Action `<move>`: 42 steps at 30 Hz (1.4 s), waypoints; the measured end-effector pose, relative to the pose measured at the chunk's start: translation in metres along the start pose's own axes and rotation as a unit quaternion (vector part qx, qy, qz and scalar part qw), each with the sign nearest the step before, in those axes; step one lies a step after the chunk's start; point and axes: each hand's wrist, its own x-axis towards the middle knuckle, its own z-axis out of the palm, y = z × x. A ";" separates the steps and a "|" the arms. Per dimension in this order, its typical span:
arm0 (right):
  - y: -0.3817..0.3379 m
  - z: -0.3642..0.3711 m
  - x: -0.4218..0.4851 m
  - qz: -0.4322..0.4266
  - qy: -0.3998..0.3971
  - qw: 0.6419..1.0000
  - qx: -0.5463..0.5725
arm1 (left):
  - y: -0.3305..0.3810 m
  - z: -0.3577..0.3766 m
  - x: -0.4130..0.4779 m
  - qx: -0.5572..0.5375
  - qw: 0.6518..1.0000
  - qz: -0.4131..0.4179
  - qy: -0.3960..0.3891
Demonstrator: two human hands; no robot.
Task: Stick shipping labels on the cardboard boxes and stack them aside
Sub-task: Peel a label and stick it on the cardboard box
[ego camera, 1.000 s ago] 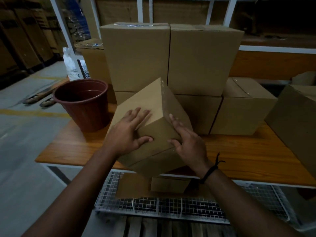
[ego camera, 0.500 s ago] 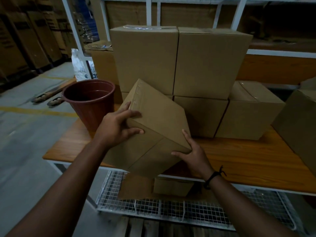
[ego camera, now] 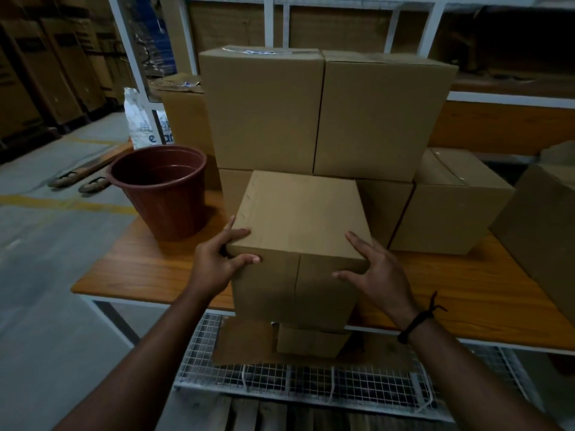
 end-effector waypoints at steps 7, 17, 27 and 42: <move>0.008 0.009 -0.007 0.037 0.002 0.999 0.000 | -0.005 0.004 -0.001 0.100 0.994 0.010 -0.046; 0.039 0.041 -0.029 0.091 0.062 0.952 0.284 | 0.063 0.076 0.035 0.513 0.795 0.175 -0.272; 0.029 0.068 -0.032 0.087 0.072 0.965 0.238 | 0.087 0.131 0.049 0.543 0.753 0.141 -0.344; 0.018 0.070 -0.016 -0.013 0.074 0.975 0.208 | 0.103 0.081 0.068 0.563 0.754 0.160 -0.298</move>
